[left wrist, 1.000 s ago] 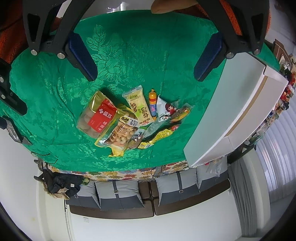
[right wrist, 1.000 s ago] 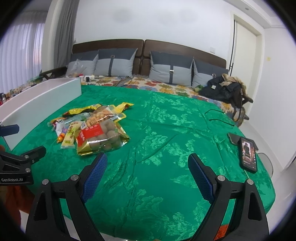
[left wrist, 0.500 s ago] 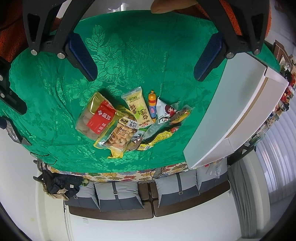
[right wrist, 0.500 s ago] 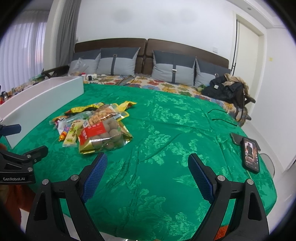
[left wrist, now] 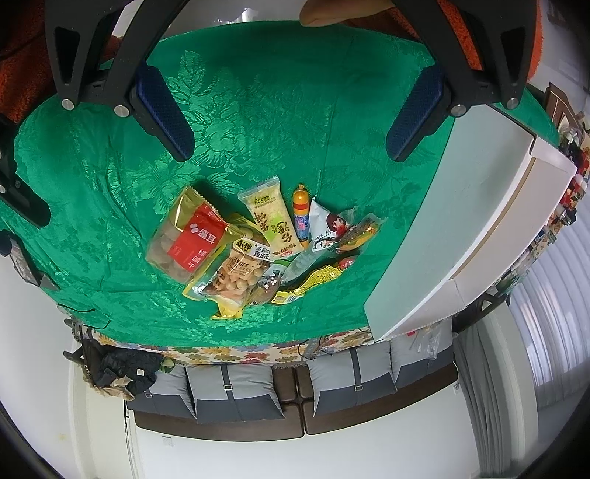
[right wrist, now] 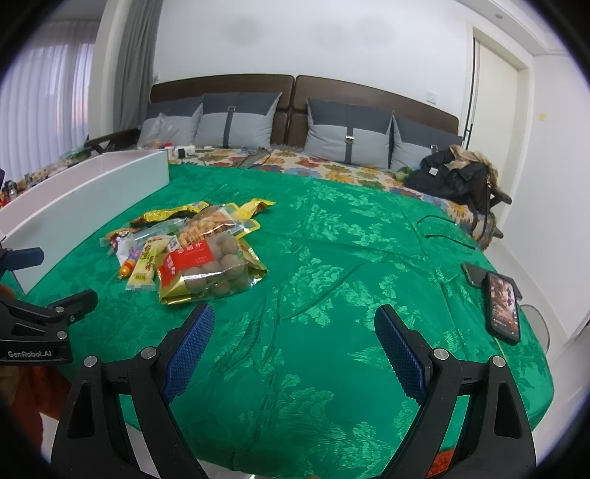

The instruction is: Organize snacks

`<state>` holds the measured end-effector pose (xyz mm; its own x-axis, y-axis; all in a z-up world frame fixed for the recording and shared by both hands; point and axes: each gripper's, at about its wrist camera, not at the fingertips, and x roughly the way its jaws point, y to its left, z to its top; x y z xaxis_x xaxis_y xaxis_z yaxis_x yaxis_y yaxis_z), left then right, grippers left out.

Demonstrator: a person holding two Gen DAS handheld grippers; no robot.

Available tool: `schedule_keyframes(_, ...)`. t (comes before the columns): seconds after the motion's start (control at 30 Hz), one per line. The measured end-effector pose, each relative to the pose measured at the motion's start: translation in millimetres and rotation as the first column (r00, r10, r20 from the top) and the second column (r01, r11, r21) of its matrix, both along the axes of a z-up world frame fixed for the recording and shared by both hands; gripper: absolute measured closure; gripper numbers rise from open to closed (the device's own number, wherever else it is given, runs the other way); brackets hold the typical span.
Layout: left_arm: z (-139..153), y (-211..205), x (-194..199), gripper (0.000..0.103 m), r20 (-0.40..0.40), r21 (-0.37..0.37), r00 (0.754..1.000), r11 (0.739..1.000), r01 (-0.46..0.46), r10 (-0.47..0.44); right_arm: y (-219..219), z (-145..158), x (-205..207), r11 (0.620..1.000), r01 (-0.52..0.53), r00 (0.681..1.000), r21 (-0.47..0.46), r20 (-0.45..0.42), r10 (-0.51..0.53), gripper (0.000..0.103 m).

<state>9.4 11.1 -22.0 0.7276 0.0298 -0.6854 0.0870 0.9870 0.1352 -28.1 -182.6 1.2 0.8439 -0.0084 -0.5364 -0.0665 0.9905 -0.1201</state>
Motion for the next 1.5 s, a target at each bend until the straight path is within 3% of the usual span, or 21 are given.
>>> schedule_keyframes(1.1, -4.8, 4.5, 3.0, 0.0, -0.019, -0.014, 1.0, 1.0, -0.012, 0.011, -0.7, -3.1, 1.5, 1.0, -0.013, 1.0, 0.005, -0.013, 0.013, 0.012)
schedule_keyframes(1.5, -23.8, 22.1, 14.3, 0.0, -0.108, -0.048, 0.992, 0.996, -0.07, 0.064, -5.8, -3.4, 1.9, 0.999, 0.002, 1.0, 0.034, -0.031, -0.001, 0.012)
